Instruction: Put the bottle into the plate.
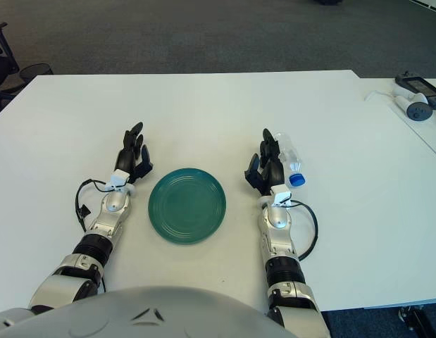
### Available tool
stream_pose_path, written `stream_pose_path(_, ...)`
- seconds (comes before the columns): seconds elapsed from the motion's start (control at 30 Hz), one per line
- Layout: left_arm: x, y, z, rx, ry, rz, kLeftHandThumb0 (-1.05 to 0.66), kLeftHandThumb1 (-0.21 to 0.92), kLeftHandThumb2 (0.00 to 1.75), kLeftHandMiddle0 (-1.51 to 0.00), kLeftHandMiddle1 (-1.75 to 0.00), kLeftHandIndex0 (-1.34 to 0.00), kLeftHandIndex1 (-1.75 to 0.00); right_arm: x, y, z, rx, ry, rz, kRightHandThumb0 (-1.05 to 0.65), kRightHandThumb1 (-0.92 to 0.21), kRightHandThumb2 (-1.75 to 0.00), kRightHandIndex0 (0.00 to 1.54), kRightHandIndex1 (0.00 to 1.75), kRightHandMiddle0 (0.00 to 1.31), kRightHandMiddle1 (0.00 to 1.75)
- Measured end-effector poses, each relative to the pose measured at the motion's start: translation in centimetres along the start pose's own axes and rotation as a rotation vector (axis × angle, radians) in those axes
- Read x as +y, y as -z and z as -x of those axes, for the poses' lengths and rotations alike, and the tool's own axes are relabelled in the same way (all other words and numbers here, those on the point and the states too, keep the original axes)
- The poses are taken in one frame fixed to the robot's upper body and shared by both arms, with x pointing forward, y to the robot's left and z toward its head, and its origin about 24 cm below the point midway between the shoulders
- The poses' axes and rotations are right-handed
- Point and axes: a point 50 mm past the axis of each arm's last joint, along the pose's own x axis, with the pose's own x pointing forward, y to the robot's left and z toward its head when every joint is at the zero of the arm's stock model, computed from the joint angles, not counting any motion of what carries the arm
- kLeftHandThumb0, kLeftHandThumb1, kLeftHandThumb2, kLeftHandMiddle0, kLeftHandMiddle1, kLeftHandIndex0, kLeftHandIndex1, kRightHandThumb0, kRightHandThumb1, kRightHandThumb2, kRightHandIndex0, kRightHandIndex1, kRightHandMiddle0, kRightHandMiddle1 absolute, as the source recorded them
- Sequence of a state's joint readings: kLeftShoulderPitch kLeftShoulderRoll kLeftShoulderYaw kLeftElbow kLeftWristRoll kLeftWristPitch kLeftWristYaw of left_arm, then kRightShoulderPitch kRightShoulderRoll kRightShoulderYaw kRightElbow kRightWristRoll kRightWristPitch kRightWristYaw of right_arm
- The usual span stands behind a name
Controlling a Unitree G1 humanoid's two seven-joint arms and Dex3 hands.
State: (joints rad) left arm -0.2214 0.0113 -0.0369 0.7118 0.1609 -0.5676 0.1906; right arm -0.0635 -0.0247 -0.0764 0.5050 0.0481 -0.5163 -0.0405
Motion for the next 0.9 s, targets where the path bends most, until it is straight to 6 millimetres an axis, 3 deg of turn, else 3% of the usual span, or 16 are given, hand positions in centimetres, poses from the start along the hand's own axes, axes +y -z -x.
stream_pose_path(0.57, -0.1, -0.1, -0.1, -0.005, 0.001, 0.001, -0.83, 0.92, 0.97, -0.24, -0.01, 0.0, -0.48, 0.2, -0.4, 0.1, -0.024, -0.023, 0.006, -0.7, -0.92, -0.93, 0.12, 0.01, 0.0, 0.3)
stream_pose_path(0.9, -0.1, -0.1, -0.3, -0.007, 0.005, 0.001, -0.83, 0.92, 1.0, -0.26, -0.01, 0.0, -0.54, 1.7, -1.2, 2.3, -0.063, -0.173, 0.03, -0.75, -0.92, -0.9, 0.1, 0.0, 0.0, 0.21)
